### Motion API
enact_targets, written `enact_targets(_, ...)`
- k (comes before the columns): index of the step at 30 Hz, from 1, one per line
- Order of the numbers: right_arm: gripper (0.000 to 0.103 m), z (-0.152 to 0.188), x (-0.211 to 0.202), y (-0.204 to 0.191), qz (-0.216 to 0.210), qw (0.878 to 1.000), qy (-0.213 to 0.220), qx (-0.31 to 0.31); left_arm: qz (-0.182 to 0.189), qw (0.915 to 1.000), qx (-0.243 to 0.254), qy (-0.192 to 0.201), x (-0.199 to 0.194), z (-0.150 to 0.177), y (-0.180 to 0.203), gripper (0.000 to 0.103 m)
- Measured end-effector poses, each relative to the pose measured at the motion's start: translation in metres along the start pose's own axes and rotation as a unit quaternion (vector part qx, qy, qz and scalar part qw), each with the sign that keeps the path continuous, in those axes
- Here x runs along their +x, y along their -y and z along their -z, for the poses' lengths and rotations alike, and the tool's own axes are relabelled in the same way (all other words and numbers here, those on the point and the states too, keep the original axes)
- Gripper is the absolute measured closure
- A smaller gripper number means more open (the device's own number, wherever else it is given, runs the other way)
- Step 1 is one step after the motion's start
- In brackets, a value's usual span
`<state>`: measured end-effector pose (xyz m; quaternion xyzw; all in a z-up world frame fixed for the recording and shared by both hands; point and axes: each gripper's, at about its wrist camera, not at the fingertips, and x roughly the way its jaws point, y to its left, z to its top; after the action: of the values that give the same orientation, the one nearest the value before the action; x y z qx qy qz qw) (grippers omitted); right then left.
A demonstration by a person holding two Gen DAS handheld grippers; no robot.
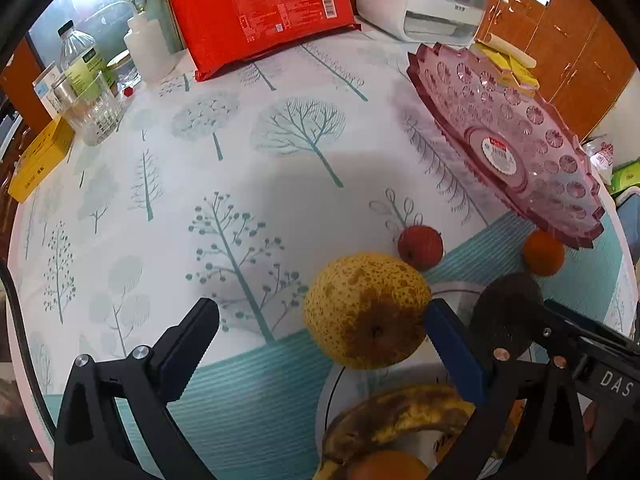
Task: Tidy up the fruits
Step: 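Grasp the spotted yellow pear with the left tool while the right tool grasps the avocado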
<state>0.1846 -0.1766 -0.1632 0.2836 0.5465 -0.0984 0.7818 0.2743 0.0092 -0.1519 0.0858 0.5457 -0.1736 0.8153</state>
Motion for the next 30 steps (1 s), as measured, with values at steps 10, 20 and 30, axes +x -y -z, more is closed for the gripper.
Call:
enact_targets(10, 0.044, -0.001, 0.023, -0.006, -0.043, 0.998, -0.038, 0.015, 0.041, 0.9991, -0.001, -0.014, 0.009, 0.002, -0.006, 0.001)
enact_targets(20, 0.045, 0.002, 0.004, 0.000, 0.014, 1.000, -0.007, -0.014, 0.031, 0.9989, 0.011, -0.033, 0.024, 0.003, 0.011, 0.005)
enact_targets(30, 0.045, 0.011, -0.020, -0.003, 0.029, 0.998, 0.026, -0.058, 0.034, 0.9980, 0.008, -0.052, 0.035, 0.005, 0.022, 0.029)
